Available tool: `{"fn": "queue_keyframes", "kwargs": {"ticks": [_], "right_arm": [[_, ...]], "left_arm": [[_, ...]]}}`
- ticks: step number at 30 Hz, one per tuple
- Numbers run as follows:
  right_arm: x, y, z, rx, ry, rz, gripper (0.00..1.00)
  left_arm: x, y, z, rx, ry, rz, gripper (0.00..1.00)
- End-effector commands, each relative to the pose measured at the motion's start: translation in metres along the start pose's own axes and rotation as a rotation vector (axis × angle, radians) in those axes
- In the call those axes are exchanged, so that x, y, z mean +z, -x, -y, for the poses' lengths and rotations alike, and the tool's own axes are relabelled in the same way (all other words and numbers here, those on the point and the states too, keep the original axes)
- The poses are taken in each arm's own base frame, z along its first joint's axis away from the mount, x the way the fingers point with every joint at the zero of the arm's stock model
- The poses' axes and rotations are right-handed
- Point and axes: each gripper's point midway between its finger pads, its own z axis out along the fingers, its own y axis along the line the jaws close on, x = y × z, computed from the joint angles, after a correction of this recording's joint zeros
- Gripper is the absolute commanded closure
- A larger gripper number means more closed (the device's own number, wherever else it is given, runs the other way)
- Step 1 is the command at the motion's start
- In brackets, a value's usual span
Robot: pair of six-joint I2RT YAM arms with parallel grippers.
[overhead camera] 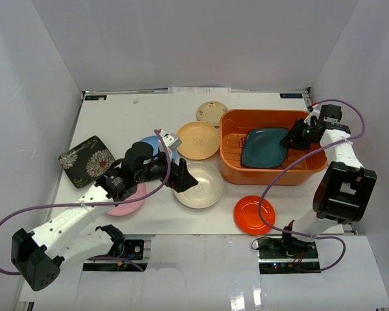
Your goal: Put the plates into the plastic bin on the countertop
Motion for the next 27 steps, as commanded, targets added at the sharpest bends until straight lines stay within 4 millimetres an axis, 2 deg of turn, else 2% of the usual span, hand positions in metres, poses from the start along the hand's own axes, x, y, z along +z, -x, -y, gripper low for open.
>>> {"fn": "queue_keyframes", "kwargs": {"ticks": [1, 2, 3, 6, 8, 12, 13, 16, 17, 18, 19, 20, 22, 23, 24, 25, 26, 27], "right_arm": [[-0.001, 0.026, -0.008, -0.069, -0.053, 0.079, 0.58], [0.001, 0.025, -0.004, -0.063, -0.080, 0.089, 0.51], [0.003, 0.032, -0.007, -0.077, -0.082, 0.129, 0.46], [-0.009, 0.048, -0.020, -0.086, -0.090, 0.249, 0.22], [-0.015, 0.055, -0.023, -0.081, -0.111, 0.303, 0.15], [-0.034, 0.066, -0.050, -0.138, -0.108, 0.398, 0.07], [-0.045, 0.070, -0.059, -0.157, -0.100, 0.434, 0.06], [-0.057, 0.063, -0.081, -0.205, -0.062, 0.473, 0.06], [-0.058, 0.059, -0.096, -0.235, -0.025, 0.485, 0.07], [-0.069, 0.057, -0.108, -0.260, 0.002, 0.519, 0.10], [-0.061, 0.041, -0.118, -0.286, 0.034, 0.498, 0.15], [-0.060, 0.029, -0.146, -0.340, 0.116, 0.506, 0.16], [-0.065, 0.009, -0.178, -0.414, 0.215, 0.517, 0.23], [-0.057, -0.018, -0.201, -0.463, 0.282, 0.471, 0.26], [-0.057, -0.030, -0.216, -0.495, 0.332, 0.465, 0.29], [-0.057, -0.043, -0.226, -0.531, 0.368, 0.447, 0.36], [-0.050, -0.075, -0.242, -0.576, 0.424, 0.390, 0.39], [-0.048, -0.091, -0.251, -0.602, 0.462, 0.365, 0.50]], "left_arm": [[-0.002, 0.015, -0.001, 0.018, 0.029, 0.035, 0.02], [0.000, 0.014, -0.005, 0.010, 0.051, 0.035, 0.02], [0.001, 0.014, -0.008, 0.005, 0.062, 0.036, 0.02], [0.005, 0.012, -0.018, -0.023, 0.112, 0.038, 0.02], [0.007, 0.012, -0.027, -0.050, 0.159, 0.046, 0.02], [0.010, 0.009, -0.049, -0.120, 0.277, 0.057, 0.02], [0.010, 0.007, -0.054, -0.134, 0.304, 0.057, 0.02], [0.008, 0.006, -0.074, -0.164, 0.418, 0.074, 0.02], [0.007, 0.005, -0.080, -0.170, 0.448, 0.078, 0.02], [0.004, 0.007, -0.089, -0.205, 0.507, 0.102, 0.02], [0.002, 0.002, -0.094, -0.223, 0.534, 0.109, 0.03], [-0.001, 0.002, -0.098, -0.239, 0.559, 0.130, 0.04], [-0.012, 0.001, -0.113, -0.251, 0.649, 0.174, 0.06], [-0.016, 0.000, -0.118, -0.250, 0.683, 0.178, 0.06], [-0.021, 0.000, -0.123, -0.245, 0.720, 0.180, 0.07], [-0.030, -0.009, -0.133, -0.247, 0.798, 0.152, 0.10], [-0.035, -0.009, -0.134, -0.259, 0.827, 0.145, 0.11], [-0.040, -0.014, -0.137, -0.272, 0.858, 0.127, 0.12]]}}
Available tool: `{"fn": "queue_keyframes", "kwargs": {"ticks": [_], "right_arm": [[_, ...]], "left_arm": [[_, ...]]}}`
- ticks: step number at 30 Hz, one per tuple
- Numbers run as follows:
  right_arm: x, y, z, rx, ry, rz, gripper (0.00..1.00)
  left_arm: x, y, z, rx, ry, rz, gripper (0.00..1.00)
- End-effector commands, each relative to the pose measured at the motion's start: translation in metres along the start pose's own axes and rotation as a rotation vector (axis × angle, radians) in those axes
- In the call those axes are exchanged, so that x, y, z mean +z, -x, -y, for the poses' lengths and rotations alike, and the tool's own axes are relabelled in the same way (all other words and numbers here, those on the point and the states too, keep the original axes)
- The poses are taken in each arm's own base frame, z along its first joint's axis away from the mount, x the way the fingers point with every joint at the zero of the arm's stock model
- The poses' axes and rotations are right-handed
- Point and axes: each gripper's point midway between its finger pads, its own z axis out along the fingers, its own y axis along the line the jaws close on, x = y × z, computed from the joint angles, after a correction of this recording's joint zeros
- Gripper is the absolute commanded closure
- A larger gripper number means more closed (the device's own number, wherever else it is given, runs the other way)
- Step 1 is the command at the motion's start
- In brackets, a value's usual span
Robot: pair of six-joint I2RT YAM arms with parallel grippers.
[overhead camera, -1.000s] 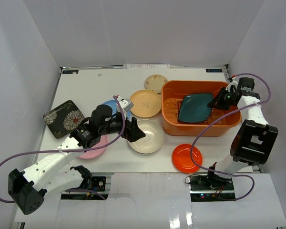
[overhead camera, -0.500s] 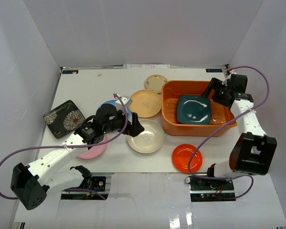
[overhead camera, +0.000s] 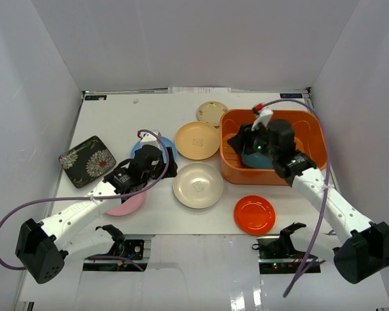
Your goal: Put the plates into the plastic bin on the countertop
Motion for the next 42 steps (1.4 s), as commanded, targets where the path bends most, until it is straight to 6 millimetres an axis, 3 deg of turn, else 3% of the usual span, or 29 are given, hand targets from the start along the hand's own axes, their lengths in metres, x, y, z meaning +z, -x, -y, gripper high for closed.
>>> {"fn": "queue_keyframes", "kwargs": {"ticks": [1, 2, 4, 5, 6, 9, 12, 16, 23, 26, 27, 30, 32, 33, 35, 38, 41, 42], "right_arm": [[0.006, -0.017, -0.059, -0.082, 0.181, 0.015, 0.53], [0.006, -0.038, -0.088, -0.116, 0.261, -0.030, 0.54], [0.009, -0.073, -0.105, -0.153, 0.306, -0.112, 0.54], [0.006, -0.091, -0.126, -0.194, 0.367, -0.146, 0.52], [0.010, -0.116, -0.126, -0.207, 0.374, -0.202, 0.48], [0.014, -0.155, -0.140, -0.251, 0.427, -0.293, 0.34], [0.019, -0.184, -0.150, -0.353, 0.448, -0.344, 0.25], [0.030, -0.210, -0.154, -0.458, 0.444, -0.393, 0.24], [0.037, -0.257, -0.150, -0.563, 0.454, -0.483, 0.35], [0.037, -0.274, -0.149, -0.613, 0.430, -0.520, 0.47], [0.039, -0.278, -0.145, -0.634, 0.400, -0.533, 0.59], [0.032, -0.277, -0.157, -0.663, 0.397, -0.517, 0.89], [0.018, -0.276, -0.170, -0.673, 0.410, -0.513, 0.92], [0.011, -0.259, -0.185, -0.668, 0.435, -0.471, 0.92], [-0.013, -0.251, -0.198, -0.653, 0.465, -0.496, 0.92], [-0.049, -0.200, -0.232, -0.561, 0.577, -0.408, 0.92], [-0.087, -0.117, -0.254, -0.453, 0.650, -0.186, 0.92], [-0.094, -0.100, -0.257, -0.437, 0.657, -0.139, 0.92]], "left_arm": [[-0.015, -0.006, -0.043, -0.025, 0.226, -0.017, 0.14], [-0.018, -0.011, -0.049, -0.067, 0.263, -0.030, 0.16], [-0.028, -0.032, -0.066, -0.092, 0.344, -0.107, 0.18], [-0.030, -0.039, -0.069, -0.145, 0.370, -0.123, 0.19], [-0.033, -0.048, -0.074, -0.165, 0.403, -0.151, 0.19], [-0.041, -0.071, -0.088, -0.204, 0.509, -0.239, 0.20], [-0.045, -0.085, -0.102, -0.171, 0.616, -0.311, 0.20], [-0.050, -0.084, -0.117, -0.114, 0.744, -0.338, 0.17], [-0.029, -0.100, -0.125, -0.069, 0.722, -0.405, 0.17], [-0.017, -0.107, -0.129, -0.075, 0.688, -0.443, 0.20], [-0.015, -0.108, -0.130, -0.077, 0.683, -0.445, 0.20], [-0.012, -0.114, -0.134, -0.065, 0.680, -0.470, 0.23], [-0.009, -0.116, -0.133, -0.069, 0.662, -0.473, 0.25], [-0.008, -0.119, -0.135, -0.067, 0.657, -0.478, 0.29], [-0.006, -0.121, -0.138, -0.071, 0.652, -0.484, 0.32], [-0.002, -0.125, -0.136, -0.068, 0.621, -0.503, 0.39], [0.001, -0.128, -0.136, -0.058, 0.607, -0.521, 0.54], [0.002, -0.129, -0.135, -0.058, 0.600, -0.524, 0.59]]}}
